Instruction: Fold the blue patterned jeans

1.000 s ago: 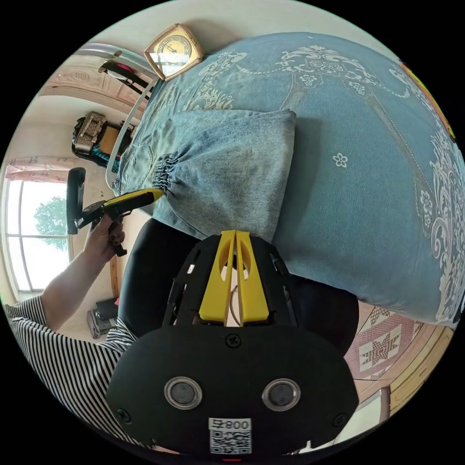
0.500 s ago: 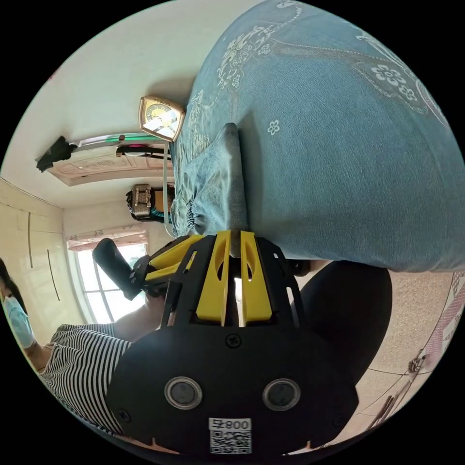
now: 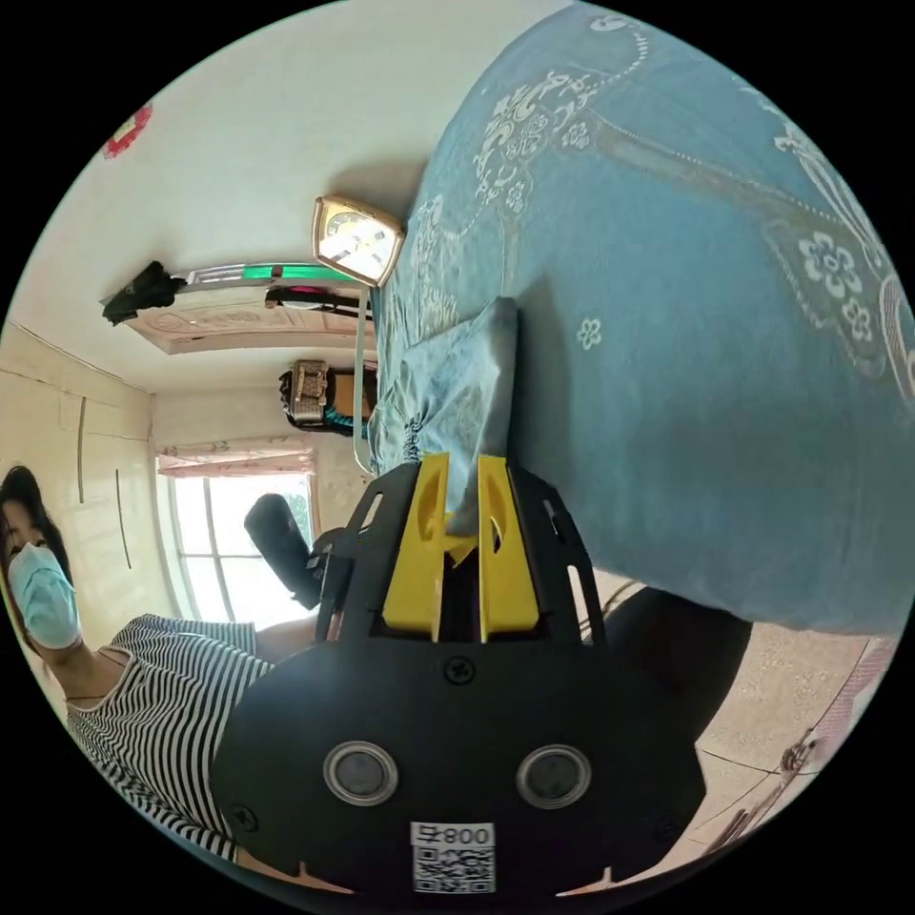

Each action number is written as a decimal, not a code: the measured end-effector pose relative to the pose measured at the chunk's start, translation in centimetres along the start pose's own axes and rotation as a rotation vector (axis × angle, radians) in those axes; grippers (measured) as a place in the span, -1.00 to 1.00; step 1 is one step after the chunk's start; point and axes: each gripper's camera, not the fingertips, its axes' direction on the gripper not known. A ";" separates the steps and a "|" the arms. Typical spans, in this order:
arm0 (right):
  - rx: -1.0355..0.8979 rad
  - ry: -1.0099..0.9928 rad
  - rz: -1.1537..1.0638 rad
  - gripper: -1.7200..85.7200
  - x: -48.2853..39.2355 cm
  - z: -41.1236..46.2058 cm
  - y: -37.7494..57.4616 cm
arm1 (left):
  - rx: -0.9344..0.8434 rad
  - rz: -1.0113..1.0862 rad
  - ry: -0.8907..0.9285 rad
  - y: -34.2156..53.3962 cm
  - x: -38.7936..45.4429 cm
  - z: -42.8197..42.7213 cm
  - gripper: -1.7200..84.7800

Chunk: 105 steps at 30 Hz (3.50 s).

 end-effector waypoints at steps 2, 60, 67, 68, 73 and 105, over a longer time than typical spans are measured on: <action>0.024 0.030 0.013 -0.75 0.4 -0.7 -2.9 | 0.017 0.001 0.026 0.2 -0.2 -0.5 -0.89; -0.298 0.195 -0.259 -0.88 -4.3 60.5 -24.6 | 0.750 -0.624 0.346 43.2 -47.0 -30.2 -0.90; -0.400 0.253 -0.271 -0.80 -0.6 71.4 -26.3 | 0.761 -0.787 0.381 49.3 -52.4 -29.3 -0.91; -0.411 0.241 -0.275 -0.80 0.1 72.4 -26.4 | 0.768 -0.793 0.383 49.7 -52.6 -29.3 -0.91; -0.380 0.136 -0.353 -0.88 1.7 73.2 -25.7 | 0.826 -0.824 0.375 52.4 -53.2 -30.1 -0.92; -0.365 0.452 -0.803 -0.96 8.9 84.3 -20.4 | 0.522 -0.684 -0.186 46.4 -48.8 -31.4 -0.96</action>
